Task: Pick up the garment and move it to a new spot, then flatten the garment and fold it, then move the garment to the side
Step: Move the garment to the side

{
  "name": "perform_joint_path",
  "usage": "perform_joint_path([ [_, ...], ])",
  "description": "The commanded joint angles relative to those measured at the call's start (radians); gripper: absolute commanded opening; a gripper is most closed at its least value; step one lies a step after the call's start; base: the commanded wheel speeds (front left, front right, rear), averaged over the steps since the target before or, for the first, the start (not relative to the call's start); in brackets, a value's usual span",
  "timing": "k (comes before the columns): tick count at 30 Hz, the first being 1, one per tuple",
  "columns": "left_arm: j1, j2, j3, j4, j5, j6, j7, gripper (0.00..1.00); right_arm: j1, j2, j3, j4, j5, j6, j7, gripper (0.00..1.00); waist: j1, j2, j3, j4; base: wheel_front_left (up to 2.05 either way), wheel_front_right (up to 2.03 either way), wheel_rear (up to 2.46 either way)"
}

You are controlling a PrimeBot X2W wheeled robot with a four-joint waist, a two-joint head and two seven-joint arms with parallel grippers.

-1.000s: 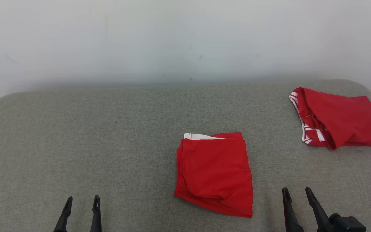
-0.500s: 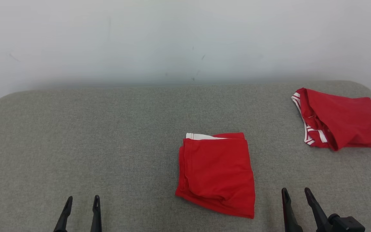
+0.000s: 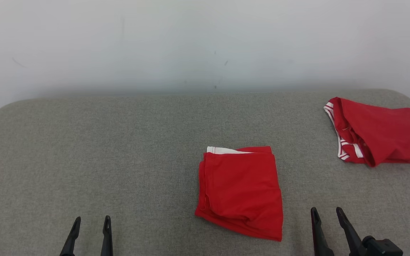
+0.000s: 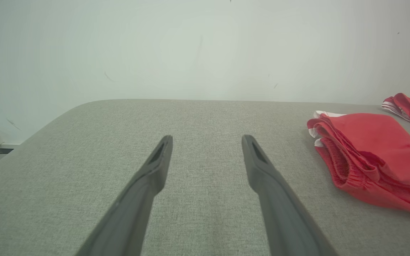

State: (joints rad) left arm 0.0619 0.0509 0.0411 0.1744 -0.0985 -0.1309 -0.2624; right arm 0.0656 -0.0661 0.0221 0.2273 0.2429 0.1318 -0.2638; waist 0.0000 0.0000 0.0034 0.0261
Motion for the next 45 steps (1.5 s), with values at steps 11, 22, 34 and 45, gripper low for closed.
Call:
perform_joint_path([
  [11, 0.004, -0.001, 0.0, 0.001, 0.001, 0.001, -0.002, 1.0, 0.0, 0.003, 0.003, 0.004, -0.003, -0.003, 0.0, 1.0, 0.0, 0.0, 0.004, 0.003, 0.0, 0.0, 0.0],
  [22, 0.0, -0.001, -0.002, 0.005, -0.002, 0.001, -0.002, 1.0, -0.074, -0.009, 0.036, 0.032, -0.001, -0.003, 0.0, 1.0, 0.0, 0.0, 0.01, 0.007, 0.0, 0.0, 0.0],
  [34, -0.043, -0.001, -0.04, 0.022, -0.01, 0.001, -0.002, 1.0, -0.405, -0.048, 0.153, 0.473, 0.048, -0.003, 0.006, 1.0, 0.0, 0.0, 0.037, 0.045, 0.0, 0.0, 0.0],
  [45, -0.051, -0.001, -0.051, 0.03, -0.017, 0.001, -0.002, 1.0, -0.551, -0.043, 0.238, 0.768, 0.176, -0.003, 0.013, 1.0, 0.0, 0.0, 0.05, 0.078, 0.0, 0.0, 0.0],
])
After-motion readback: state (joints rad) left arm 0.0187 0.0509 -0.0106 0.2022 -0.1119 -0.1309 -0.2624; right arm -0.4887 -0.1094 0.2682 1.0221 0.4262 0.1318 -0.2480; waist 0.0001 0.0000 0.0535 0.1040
